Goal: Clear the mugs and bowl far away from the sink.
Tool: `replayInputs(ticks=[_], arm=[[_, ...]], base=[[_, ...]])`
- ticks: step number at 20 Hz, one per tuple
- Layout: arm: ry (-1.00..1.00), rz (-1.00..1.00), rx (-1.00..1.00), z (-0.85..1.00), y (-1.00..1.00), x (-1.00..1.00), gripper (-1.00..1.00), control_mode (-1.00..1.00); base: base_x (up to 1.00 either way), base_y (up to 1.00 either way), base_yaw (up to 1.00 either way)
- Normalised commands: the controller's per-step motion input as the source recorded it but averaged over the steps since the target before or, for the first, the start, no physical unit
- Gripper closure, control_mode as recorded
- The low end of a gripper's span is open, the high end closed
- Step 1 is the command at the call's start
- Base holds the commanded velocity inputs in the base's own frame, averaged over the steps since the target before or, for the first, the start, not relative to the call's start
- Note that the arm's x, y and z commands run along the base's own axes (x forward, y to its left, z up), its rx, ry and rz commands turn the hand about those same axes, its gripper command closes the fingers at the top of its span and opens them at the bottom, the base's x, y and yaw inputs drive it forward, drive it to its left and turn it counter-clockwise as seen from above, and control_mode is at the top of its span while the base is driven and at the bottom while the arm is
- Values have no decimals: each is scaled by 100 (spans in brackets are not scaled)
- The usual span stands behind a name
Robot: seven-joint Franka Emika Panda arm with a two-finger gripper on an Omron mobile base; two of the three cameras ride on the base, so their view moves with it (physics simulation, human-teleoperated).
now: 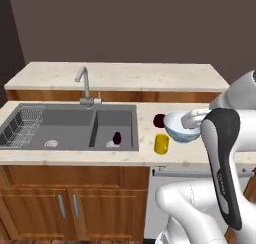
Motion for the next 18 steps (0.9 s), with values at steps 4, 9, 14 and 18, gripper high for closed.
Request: replayInputs(ticks=[4,9,14,18], arm=[[0,0,0,0,0,0,-100,100],[0,0,0,0,0,0,-100,100],[0,0,0,0,0,0,-100,100],[0,0,0,0,0,0,-100,100]], base=[[0,-64,0],[1,23,0],[24,0,0],[26,0,0]])
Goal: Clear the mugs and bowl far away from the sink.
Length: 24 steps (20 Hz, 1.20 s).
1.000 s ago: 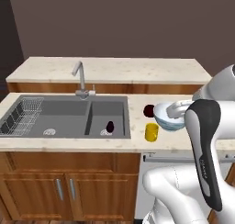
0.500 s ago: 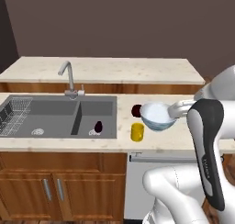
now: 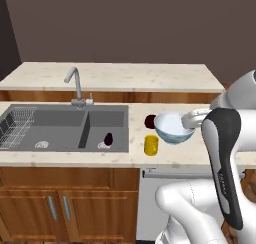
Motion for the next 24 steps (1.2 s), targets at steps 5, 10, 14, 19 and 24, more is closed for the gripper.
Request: replayInputs(ticks=[5,10,14,19,24], arm=[[0,0,-1,-9,3,3,-100,-100],[0,0,-5,-29,18,5,-100,-100],[4,2,-1,-36,23,0,-100,-100],[2,0,1,-33,13,10,-100,-100],[-1,0,1,-35,11,22,-100,-100]], base=[[9,1,0],[0,0,0],[0,0,0],[0,0,0],[0,0,0]])
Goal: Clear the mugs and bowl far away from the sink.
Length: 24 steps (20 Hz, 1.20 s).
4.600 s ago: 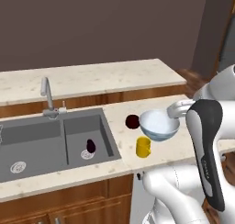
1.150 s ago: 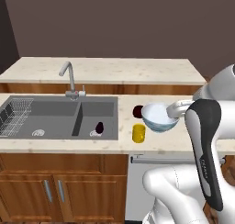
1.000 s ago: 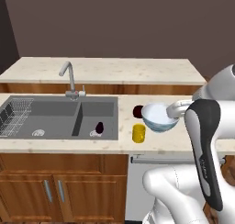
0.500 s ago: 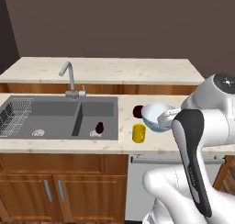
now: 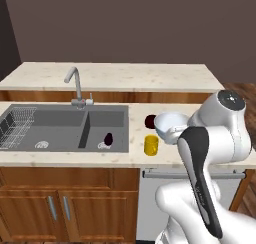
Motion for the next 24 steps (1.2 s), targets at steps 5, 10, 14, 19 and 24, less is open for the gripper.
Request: replayInputs(ticks=[5,10,14,19,24], arm=[[0,0,0,-28,5,30,-100,-100],[5,0,0,-28,0,37,-100,-100],[6,0,0,-28,0,33,-100,-100],[5,0,0,-30,0,32,-100,-100],[5,0,0,-33,1,29,-100,-100]], base=[[0,0,0],[0,0,0],[0,0,0],[0,0,0],[0,0,0]])
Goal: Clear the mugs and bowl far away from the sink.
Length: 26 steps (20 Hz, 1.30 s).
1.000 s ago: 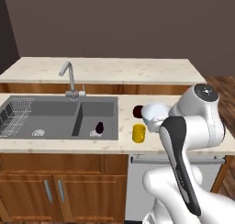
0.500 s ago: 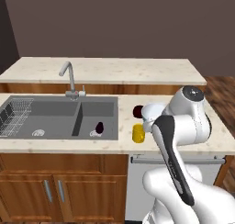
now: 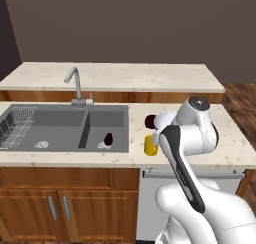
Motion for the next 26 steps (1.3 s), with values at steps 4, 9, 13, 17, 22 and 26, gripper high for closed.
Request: replayInputs(ticks=[4,9,13,17,22,26], arm=[[3,0,0,-33,9,26,-100,-100],[3,0,0,-32,6,19,-100,-100],[1,0,0,-31,2,21,-100,-100],[1,0,0,-30,0,24,-100,-100],[0,0,0,-24,0,28,-100,-100],[0,0,0,-23,0,31,-100,-100]], base=[[0,0,0],[0,0,0],[0,0,0],[0,0,0],[0,0,0],[0,0,0]])
